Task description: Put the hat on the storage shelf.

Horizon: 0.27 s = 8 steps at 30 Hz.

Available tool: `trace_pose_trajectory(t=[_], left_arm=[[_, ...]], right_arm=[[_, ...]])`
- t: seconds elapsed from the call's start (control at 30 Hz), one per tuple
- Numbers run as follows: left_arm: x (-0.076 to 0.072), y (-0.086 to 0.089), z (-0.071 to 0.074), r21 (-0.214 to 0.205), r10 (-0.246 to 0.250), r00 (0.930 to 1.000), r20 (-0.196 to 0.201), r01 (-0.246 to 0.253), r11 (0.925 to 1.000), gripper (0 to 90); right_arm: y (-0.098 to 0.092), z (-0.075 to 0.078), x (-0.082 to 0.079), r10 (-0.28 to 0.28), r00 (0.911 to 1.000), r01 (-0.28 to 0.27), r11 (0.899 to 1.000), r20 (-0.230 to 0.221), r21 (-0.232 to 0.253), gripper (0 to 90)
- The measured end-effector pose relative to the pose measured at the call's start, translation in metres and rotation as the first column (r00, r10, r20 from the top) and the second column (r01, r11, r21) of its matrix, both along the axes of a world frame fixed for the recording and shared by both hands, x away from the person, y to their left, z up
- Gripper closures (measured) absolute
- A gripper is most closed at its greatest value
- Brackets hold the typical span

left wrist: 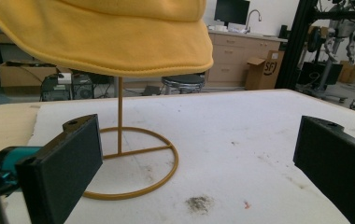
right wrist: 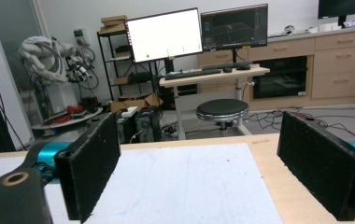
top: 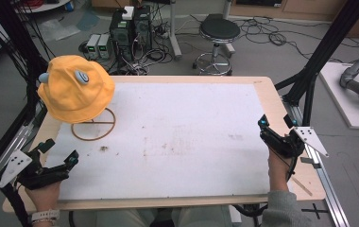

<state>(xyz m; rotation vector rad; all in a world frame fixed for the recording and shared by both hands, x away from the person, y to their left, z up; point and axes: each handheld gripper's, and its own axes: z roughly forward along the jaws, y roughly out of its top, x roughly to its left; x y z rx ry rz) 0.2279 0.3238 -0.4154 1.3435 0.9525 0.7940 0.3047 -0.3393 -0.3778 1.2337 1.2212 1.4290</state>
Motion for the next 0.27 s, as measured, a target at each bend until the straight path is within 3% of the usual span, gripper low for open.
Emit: trace_pose_trajectory(t=[0.27], left_arm=[[-0.0004,-0.0004,0.0007,0.003,0.001,1.0000,0.004,-0.001,1.0000,1.7]], right_arm=[[0.0008,-0.0011,0.0007,-0.005,0.9999,0.005,1.000,-0.009,-0.004,13.0]])
